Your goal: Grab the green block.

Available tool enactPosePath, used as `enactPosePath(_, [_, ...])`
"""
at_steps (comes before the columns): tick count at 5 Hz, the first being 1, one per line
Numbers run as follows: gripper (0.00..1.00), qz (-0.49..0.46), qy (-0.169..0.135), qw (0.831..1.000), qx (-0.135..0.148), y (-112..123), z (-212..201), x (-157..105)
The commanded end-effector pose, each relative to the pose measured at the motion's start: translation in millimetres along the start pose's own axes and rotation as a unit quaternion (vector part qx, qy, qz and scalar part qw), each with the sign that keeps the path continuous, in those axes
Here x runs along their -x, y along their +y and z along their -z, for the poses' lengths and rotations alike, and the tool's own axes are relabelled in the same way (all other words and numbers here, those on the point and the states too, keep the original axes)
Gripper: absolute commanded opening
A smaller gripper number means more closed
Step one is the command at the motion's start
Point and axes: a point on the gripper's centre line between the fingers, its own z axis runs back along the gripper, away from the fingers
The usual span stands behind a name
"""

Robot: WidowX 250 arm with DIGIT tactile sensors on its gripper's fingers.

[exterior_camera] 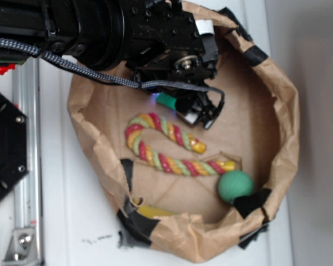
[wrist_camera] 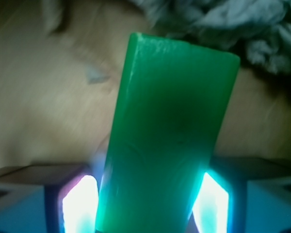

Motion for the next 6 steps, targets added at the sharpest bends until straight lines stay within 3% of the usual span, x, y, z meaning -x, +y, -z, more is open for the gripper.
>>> enactPosePath(1, [0.0, 0.196, -0.077, 0.978, 0.012, -33.2, -98.2, -15.8])
enactPosePath(2, [0.0, 0.283, -0.037, 0.958, 0.036, -35.2, -142.2, -12.1])
enactPosePath(4, [0.0, 0.38, -0.029, 0.924, 0.03, -27.5, -150.9, 5.1])
enactPosePath(6, [0.0, 0.353, -0.037, 0.935, 0.022, -21.9, -156.9, 12.6])
